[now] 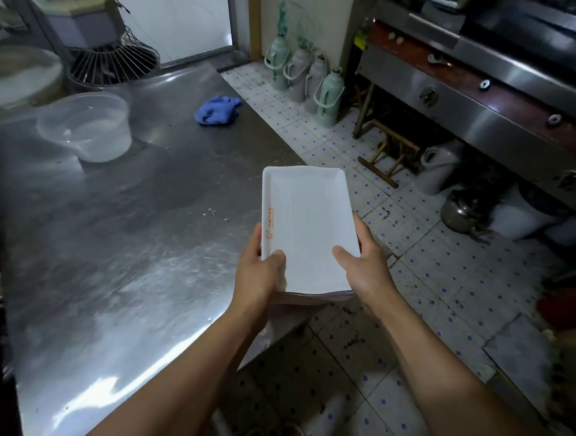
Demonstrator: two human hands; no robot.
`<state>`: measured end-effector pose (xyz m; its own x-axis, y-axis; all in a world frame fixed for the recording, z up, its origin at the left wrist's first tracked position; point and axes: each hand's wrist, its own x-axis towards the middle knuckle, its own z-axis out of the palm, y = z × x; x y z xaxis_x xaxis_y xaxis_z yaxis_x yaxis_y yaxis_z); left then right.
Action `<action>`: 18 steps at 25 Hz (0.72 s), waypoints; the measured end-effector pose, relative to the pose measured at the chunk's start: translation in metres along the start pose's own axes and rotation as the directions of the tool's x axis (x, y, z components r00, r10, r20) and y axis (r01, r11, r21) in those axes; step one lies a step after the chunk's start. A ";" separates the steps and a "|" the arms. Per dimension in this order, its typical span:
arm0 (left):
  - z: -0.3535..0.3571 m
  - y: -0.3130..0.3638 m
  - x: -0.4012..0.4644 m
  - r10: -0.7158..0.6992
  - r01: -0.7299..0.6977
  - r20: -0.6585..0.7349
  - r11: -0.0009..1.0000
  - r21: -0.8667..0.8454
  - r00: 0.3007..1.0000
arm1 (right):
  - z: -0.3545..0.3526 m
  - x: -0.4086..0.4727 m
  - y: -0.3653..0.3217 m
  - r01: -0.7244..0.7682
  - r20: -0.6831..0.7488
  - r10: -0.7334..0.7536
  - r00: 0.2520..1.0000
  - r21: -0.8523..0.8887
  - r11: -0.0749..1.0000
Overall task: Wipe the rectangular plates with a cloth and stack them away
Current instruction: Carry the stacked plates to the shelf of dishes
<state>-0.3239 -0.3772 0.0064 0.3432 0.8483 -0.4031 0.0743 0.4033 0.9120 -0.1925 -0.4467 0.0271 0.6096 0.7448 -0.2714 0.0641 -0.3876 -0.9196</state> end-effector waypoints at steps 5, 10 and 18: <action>-0.034 0.052 -0.032 0.074 -0.077 -0.058 0.996 -0.054 0.996 | 0.016 -0.024 -0.059 0.101 0.055 -0.103 0.993 0.024 0.995; -0.071 0.088 -0.071 0.149 -0.176 -0.214 0.978 -0.113 0.965 | 0.043 -0.043 -0.103 0.227 0.186 -0.227 0.956 0.019 0.974; -0.117 0.103 -0.155 0.194 -0.336 -0.580 0.930 -0.147 0.791 | 0.101 -0.075 -0.144 0.367 0.564 -0.375 0.735 0.134 0.920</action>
<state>-0.4786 -0.4268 0.1543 -0.2575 0.9482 -0.1858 -0.1840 0.1407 0.9728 -0.3272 -0.3916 0.1511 -0.0215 0.9997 -0.0146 0.1770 -0.0105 -0.9842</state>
